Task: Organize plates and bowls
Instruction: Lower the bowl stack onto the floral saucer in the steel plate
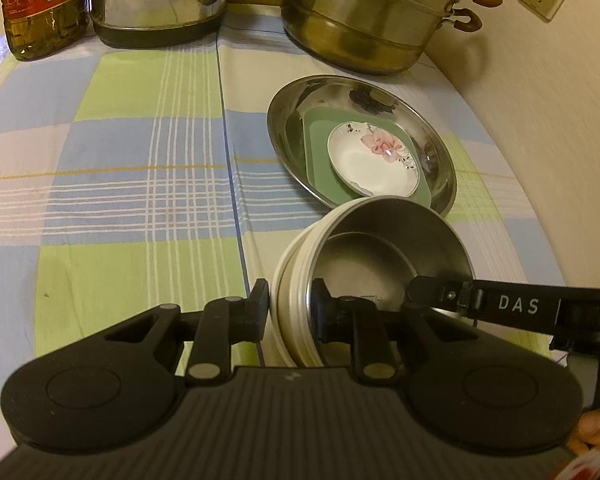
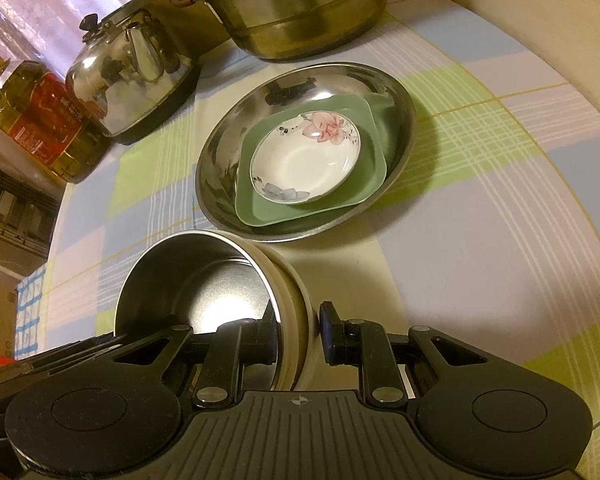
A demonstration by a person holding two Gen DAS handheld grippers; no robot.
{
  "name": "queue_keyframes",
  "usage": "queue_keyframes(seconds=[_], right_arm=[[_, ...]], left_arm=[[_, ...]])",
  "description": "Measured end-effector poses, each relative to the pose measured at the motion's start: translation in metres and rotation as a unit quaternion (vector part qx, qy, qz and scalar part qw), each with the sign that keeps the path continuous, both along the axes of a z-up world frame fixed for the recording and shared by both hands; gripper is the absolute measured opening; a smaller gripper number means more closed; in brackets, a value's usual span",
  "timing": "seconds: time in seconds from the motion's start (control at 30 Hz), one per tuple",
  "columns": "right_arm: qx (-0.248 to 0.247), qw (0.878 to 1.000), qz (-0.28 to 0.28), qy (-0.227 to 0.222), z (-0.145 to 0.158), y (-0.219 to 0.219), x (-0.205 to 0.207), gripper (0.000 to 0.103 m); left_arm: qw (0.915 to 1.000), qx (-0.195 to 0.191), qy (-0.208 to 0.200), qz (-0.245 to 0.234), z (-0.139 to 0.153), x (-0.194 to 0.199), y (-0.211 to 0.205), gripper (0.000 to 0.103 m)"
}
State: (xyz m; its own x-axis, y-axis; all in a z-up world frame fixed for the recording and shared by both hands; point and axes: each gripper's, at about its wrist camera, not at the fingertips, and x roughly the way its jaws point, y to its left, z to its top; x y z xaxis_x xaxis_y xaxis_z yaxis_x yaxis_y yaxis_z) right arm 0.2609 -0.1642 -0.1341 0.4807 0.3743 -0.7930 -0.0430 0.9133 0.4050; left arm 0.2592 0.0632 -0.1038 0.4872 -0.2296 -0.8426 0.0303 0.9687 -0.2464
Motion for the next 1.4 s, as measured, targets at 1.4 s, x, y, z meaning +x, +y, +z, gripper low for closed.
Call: queue_keyframes(seconds=[1.4], right_arm=[[0.004,0.999,-0.053,0.001,0.074,-0.04,0.073,0.021]], left_arm=[[0.9977,-0.033,-0.035,-0.048,0.063,0.104,-0.034,0.019]])
